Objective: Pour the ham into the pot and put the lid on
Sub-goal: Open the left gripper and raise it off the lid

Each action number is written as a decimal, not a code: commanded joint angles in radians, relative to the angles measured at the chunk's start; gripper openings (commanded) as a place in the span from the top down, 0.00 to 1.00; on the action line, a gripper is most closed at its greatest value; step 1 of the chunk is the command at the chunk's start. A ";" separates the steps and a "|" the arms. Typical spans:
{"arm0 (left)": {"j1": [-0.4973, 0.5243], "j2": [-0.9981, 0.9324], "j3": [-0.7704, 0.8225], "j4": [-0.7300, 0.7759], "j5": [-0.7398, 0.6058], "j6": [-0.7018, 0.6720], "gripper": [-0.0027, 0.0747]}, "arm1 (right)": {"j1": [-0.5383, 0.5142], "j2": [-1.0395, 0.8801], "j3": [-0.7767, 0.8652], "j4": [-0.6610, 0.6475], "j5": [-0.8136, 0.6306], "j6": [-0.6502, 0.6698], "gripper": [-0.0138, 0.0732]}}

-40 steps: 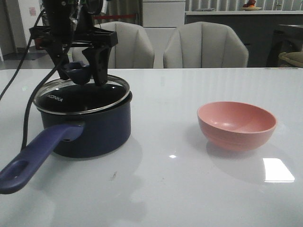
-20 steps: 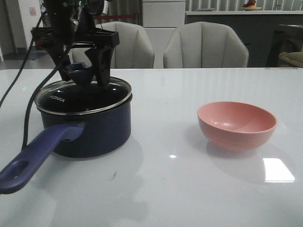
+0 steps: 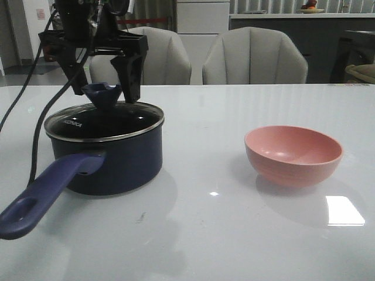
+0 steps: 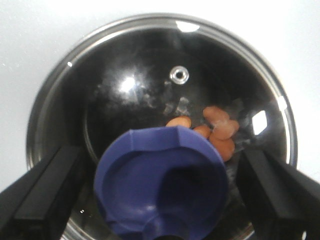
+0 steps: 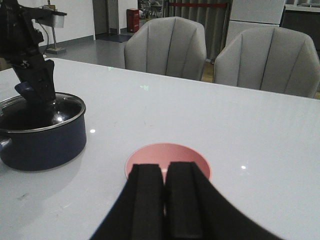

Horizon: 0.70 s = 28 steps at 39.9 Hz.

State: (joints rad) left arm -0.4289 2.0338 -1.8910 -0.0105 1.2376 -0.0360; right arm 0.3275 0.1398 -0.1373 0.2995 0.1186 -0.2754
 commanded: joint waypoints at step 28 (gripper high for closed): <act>-0.007 -0.593 0.415 0.001 -0.135 0.015 0.16 | 0.002 0.009 -0.029 0.005 -0.078 -0.008 0.66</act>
State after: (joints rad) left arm -0.4289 1.5685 -1.5677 -0.0083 1.1928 -0.0234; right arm 0.3275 0.1398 -0.1373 0.2995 0.1186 -0.2754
